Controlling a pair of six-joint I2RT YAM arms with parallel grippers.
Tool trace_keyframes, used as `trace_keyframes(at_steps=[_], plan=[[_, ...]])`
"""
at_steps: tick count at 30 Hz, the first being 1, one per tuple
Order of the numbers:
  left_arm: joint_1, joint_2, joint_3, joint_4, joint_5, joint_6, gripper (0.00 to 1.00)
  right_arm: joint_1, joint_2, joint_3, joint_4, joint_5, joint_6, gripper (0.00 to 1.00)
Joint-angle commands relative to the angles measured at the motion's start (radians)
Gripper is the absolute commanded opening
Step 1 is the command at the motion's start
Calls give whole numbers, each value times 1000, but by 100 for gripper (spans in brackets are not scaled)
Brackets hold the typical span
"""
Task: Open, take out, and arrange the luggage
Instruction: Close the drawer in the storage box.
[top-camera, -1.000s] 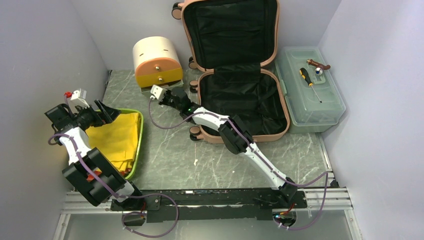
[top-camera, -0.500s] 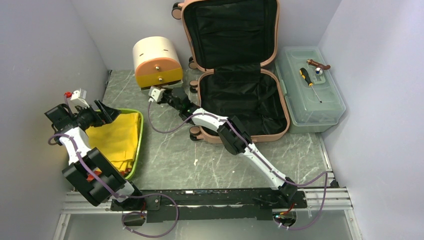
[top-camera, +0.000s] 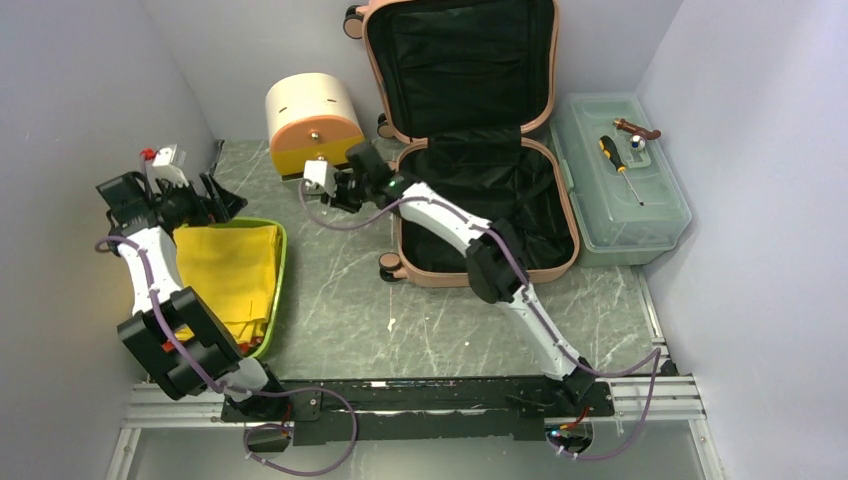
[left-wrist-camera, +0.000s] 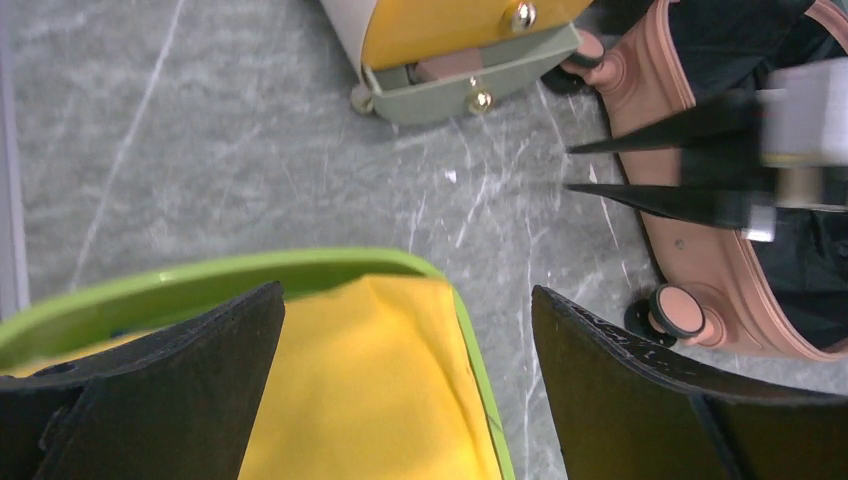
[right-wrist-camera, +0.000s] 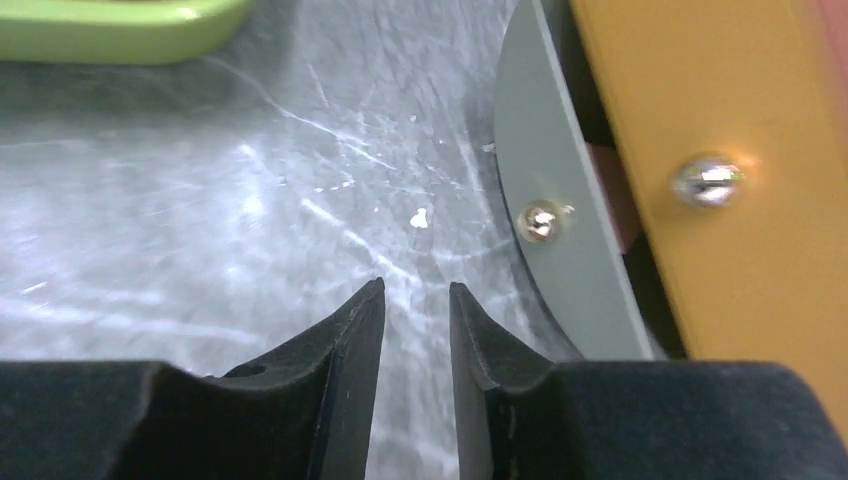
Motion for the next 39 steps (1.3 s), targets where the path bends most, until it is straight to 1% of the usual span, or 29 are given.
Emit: trace_keyframes(at_steps=[1, 5, 9, 11, 13, 16, 18, 23, 27, 30, 33, 37, 39], plan=[[-51, 44, 112, 57, -56, -14, 99, -26, -265, 10, -299, -106, 56, 35], [-122, 104, 173, 196, -148, -124, 99, -97, -327, 18, -247, 66, 181, 35], [-198, 193, 246, 338, -250, -259, 99, -164, -343, 51, -150, 144, 275, 33], [-224, 247, 284, 420, -300, -325, 99, -168, -327, 71, -106, 183, 276, 27], [-240, 317, 346, 452, -329, -381, 99, -168, -304, 72, -48, 195, 264, 20], [-257, 429, 444, 469, -366, -445, 99, -159, -245, 88, 48, 227, 230, 7], [-268, 493, 510, 459, -389, -453, 99, -154, -202, 108, 100, 247, 209, 3], [-274, 636, 671, 437, -410, -511, 99, -145, -116, 155, 189, 274, 167, 2], [-285, 724, 759, 448, -391, -553, 99, -140, -68, 158, 295, 367, 145, 1], [-295, 782, 823, 444, -374, -581, 99, -142, -40, 175, 338, 430, 144, 1], [-305, 832, 878, 427, -363, -593, 99, -145, -30, 218, 304, 446, 159, 0], [-312, 866, 902, 433, -346, -608, 99, -151, -45, 248, 226, 436, 188, 0], [-314, 884, 909, 441, -339, -618, 99, -154, -45, 233, 245, 425, 174, 0]])
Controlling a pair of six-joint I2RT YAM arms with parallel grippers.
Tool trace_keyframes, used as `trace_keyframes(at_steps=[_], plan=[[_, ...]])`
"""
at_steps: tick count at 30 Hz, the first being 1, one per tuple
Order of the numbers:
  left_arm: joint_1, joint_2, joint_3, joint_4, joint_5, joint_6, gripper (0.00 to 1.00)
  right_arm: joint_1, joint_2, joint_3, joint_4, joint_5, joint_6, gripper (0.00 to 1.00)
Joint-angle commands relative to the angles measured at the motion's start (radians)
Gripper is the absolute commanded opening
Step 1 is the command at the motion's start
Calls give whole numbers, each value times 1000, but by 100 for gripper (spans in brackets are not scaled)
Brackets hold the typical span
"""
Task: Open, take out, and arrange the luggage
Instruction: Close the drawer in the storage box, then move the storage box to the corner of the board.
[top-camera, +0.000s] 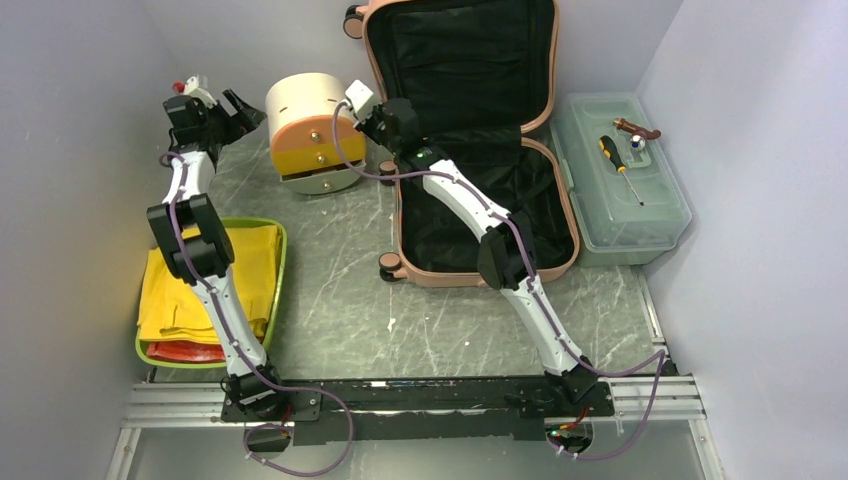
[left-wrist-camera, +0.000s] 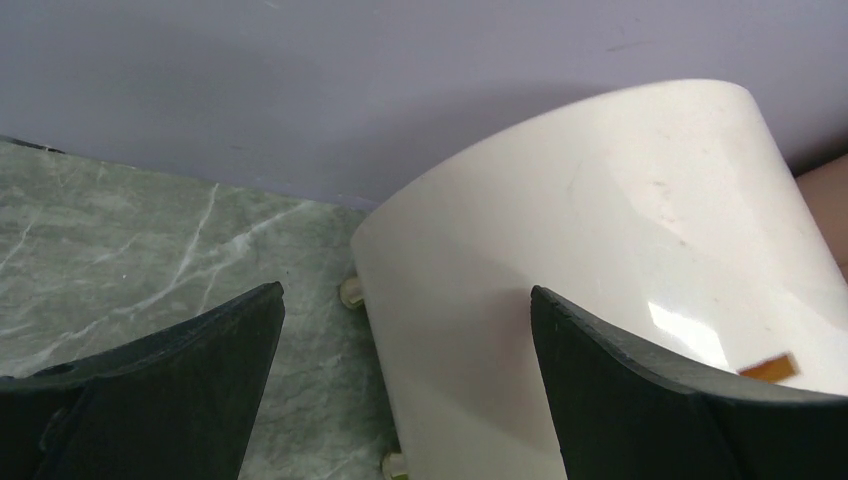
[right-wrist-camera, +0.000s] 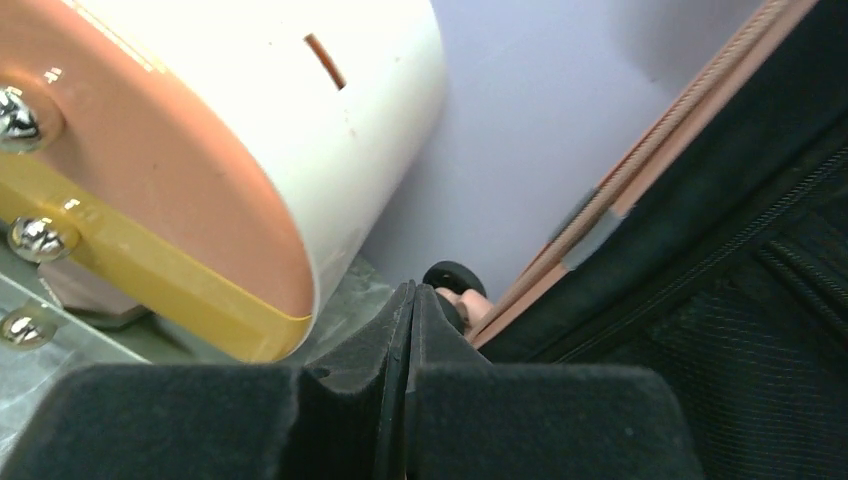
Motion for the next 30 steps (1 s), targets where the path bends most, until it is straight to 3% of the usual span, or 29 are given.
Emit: trace_keyframes(at_steps=[1, 9, 14, 17, 24, 30], plan=[[-8, 36, 62, 40, 36, -44, 99, -8, -32, 31, 54, 17, -4, 0], [-11, 80, 53, 79, 125, -98, 99, -23, 144, 108, 321, -18, -9, 0], [-9, 51, -16, 90, 182, -121, 99, -21, 245, 193, 397, -110, 29, 0], [-9, 28, -28, 59, 184, -117, 99, -17, 263, 216, 353, -189, 75, 0], [13, -22, -19, -66, 124, -66, 99, -15, 270, 342, 145, -580, 292, 0], [37, 4, 25, -108, 133, -27, 99, 22, 255, 362, 117, -703, 371, 0]])
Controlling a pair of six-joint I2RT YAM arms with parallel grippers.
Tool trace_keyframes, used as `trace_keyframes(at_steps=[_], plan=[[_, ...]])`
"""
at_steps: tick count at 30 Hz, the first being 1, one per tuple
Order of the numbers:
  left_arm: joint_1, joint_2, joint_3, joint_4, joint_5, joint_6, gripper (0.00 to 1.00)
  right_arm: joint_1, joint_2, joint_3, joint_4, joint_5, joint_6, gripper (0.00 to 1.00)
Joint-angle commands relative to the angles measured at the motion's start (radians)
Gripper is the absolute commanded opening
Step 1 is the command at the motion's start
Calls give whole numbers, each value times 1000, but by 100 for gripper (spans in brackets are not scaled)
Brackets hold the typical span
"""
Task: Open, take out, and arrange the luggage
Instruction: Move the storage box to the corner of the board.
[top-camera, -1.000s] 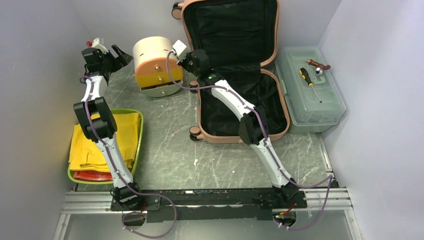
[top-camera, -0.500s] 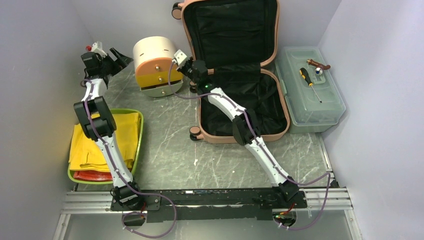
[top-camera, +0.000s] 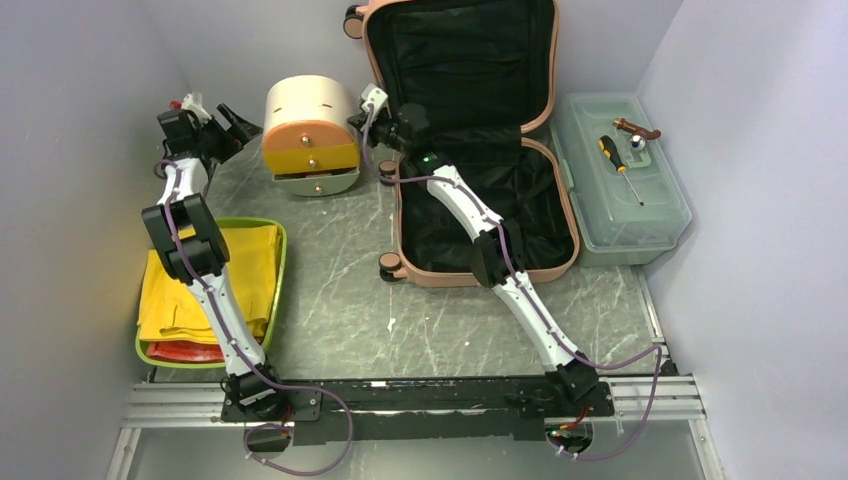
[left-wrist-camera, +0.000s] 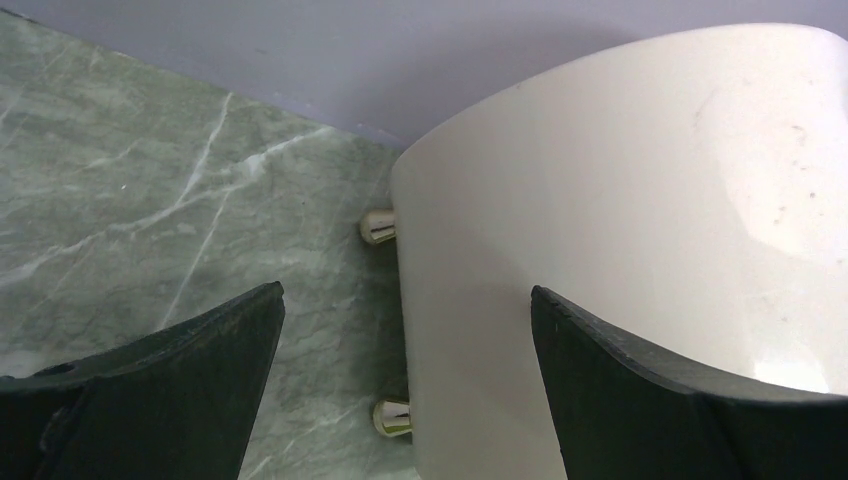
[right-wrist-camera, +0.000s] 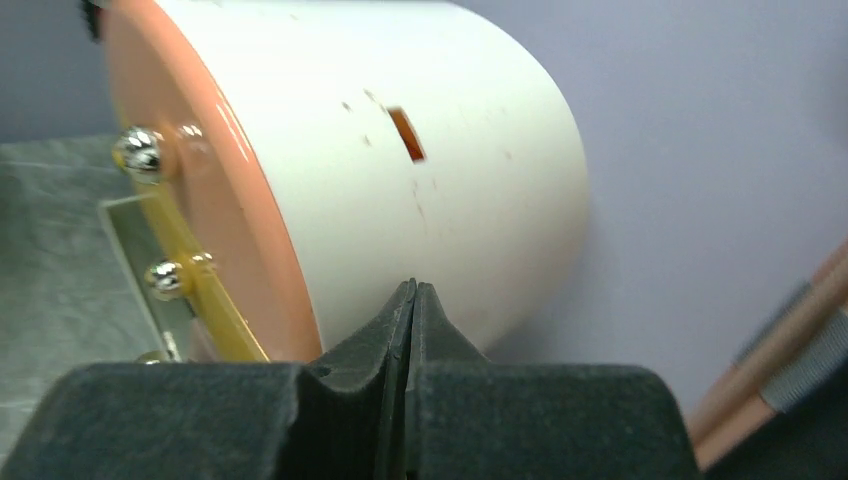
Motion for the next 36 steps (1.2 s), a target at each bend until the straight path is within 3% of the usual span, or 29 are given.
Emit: trace_keyframes(at_steps=[1, 12, 19, 23, 26, 29, 33, 36], plan=[[6, -42, 46, -52, 52, 43, 99, 106, -45, 25, -62, -256, 106, 0], [39, 19, 114, -17, 111, 24, 99, 159, -76, 66, -141, -133, 100, 0], [28, 43, 115, 30, 186, 1, 99, 148, -148, 109, -187, 245, -1, 0], [20, 31, 55, 28, 196, 10, 99, 143, -193, -40, -99, 508, -116, 0], [15, 2, -6, 17, 212, 25, 99, 128, -206, -142, -37, 607, -136, 0], [9, -38, -79, 22, 220, 41, 99, 100, -199, -133, -89, 597, -63, 0], [3, -80, -131, 30, 224, 36, 99, 43, -188, -16, -235, 383, 88, 0], [6, -100, -128, 30, 206, 38, 99, 18, -203, 60, -290, 280, 109, 0]])
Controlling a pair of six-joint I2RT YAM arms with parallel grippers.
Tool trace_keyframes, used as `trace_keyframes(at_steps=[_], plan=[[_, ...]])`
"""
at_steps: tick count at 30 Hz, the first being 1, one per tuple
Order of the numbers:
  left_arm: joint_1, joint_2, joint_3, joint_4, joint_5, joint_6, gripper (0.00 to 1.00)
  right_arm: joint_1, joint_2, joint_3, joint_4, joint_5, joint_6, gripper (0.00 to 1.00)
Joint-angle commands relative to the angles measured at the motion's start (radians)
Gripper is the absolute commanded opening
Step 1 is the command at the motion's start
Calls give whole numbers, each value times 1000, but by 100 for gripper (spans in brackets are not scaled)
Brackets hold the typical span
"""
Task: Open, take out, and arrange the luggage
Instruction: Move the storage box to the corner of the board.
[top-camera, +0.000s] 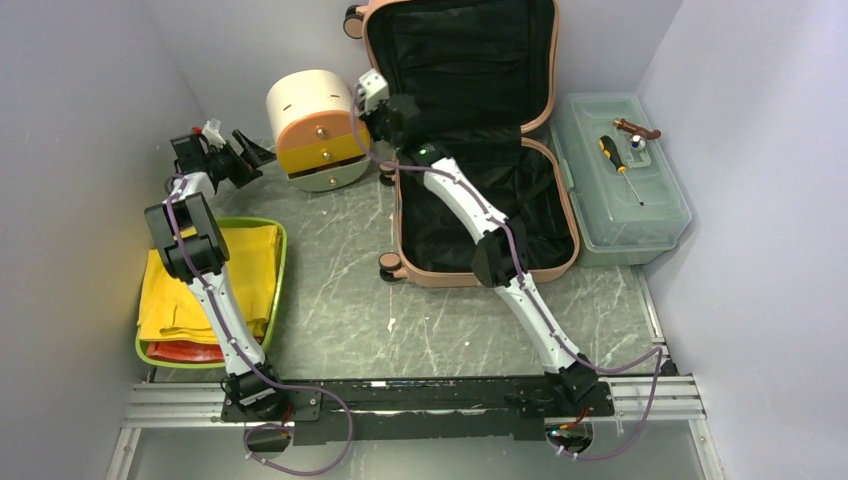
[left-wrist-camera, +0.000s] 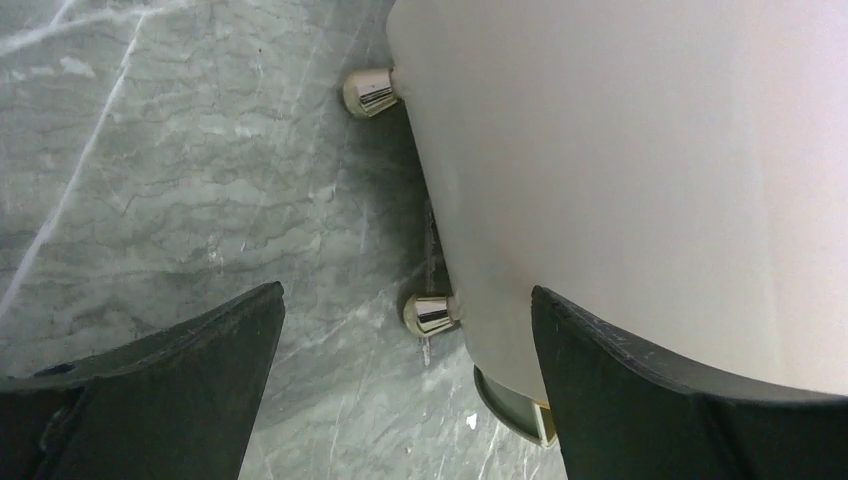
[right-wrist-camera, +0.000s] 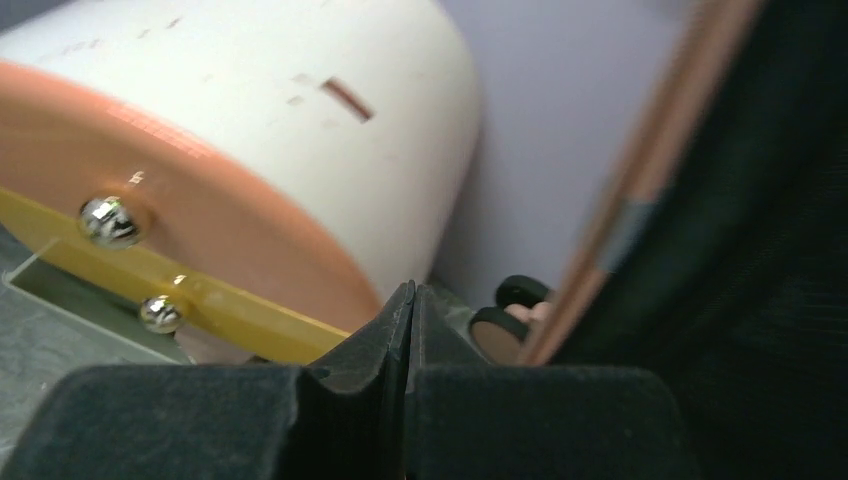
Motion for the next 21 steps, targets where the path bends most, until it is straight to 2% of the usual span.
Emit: trace_keyframes(at_steps=[1, 6, 10, 16, 21], plan=[[-6, -130, 23, 30, 22, 18, 99, -50, -60, 152, -52, -136, 86, 0], [-1, -122, 66, 49, 2, -18, 99, -53, -87, 72, 37, -42, -34, 0], [-1, -114, 95, 62, -22, -39, 99, -50, -59, -26, 133, -72, -103, 0], [9, -108, 124, 49, -58, -36, 99, -37, 9, -1, 223, -102, -108, 0], [17, -109, 142, 41, -50, -34, 99, -12, 25, -37, 317, -32, -194, 0]])
